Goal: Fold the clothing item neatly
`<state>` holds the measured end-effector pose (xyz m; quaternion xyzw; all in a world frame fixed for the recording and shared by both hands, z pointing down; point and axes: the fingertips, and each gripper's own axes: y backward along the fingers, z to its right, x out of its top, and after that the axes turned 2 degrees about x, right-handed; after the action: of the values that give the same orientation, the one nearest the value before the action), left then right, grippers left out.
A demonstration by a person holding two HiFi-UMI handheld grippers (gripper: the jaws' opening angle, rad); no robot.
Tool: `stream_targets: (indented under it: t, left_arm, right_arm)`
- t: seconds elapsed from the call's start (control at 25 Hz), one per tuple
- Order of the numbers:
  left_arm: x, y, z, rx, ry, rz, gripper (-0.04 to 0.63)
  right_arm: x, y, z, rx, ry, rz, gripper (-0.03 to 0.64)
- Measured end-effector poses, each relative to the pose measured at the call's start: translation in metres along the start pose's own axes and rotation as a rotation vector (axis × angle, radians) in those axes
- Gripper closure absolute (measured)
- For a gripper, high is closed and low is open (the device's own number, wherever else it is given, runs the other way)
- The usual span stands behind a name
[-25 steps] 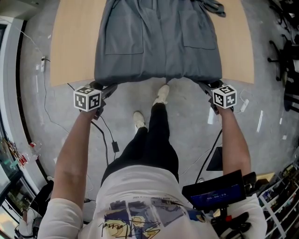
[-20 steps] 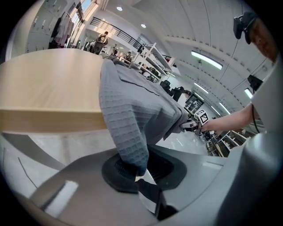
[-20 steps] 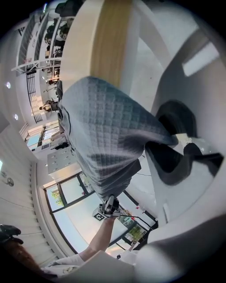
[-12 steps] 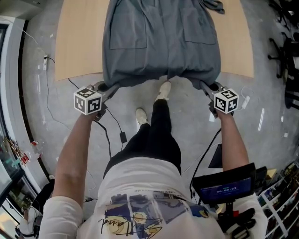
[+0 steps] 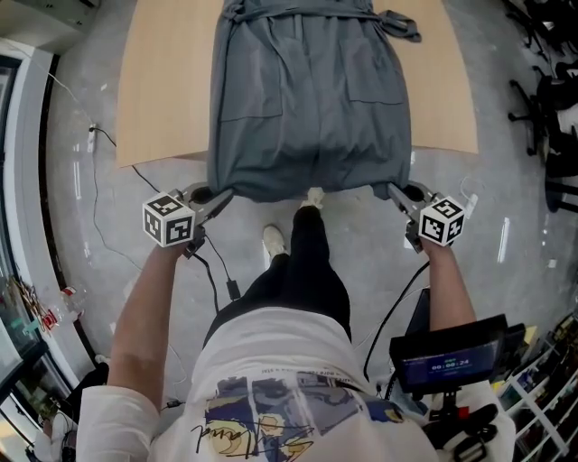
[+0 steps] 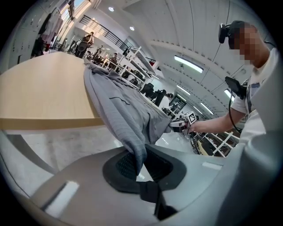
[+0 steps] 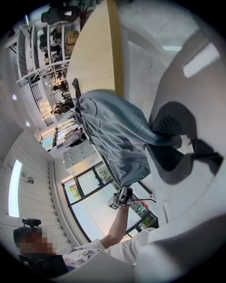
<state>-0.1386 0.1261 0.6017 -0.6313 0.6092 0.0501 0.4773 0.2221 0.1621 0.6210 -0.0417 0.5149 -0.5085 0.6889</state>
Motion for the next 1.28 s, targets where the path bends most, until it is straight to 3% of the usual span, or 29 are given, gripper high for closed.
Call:
stream_targets:
  t: [0.48, 0.76, 1.0, 1.28]
  left_arm:
    - [0.016, 0.037, 0.062, -0.123, -0.004, 0.078, 0.572]
    - [0.069, 0.075, 0.090, -0.134, -0.067, 0.173, 0.572]
    - [0.118, 0.081, 0.105, -0.144, -0.075, 0.266, 0.572]
    - [0.169, 0.100, 0.114, -0.147, -0.145, 0.352, 0.572]
  right_arm:
    - [0.021, 0.043, -0.059, 0.163, 0.053, 0.028, 0.601]
    - [0.082, 0.068, -0.088, 0.195, 0.164, 0.067, 0.601]
    - [0.137, 0.090, -0.091, 0.202, 0.233, 0.151, 0.601]
    - [0.181, 0.104, -0.094, 0.179, 0.301, 0.220, 0.601]
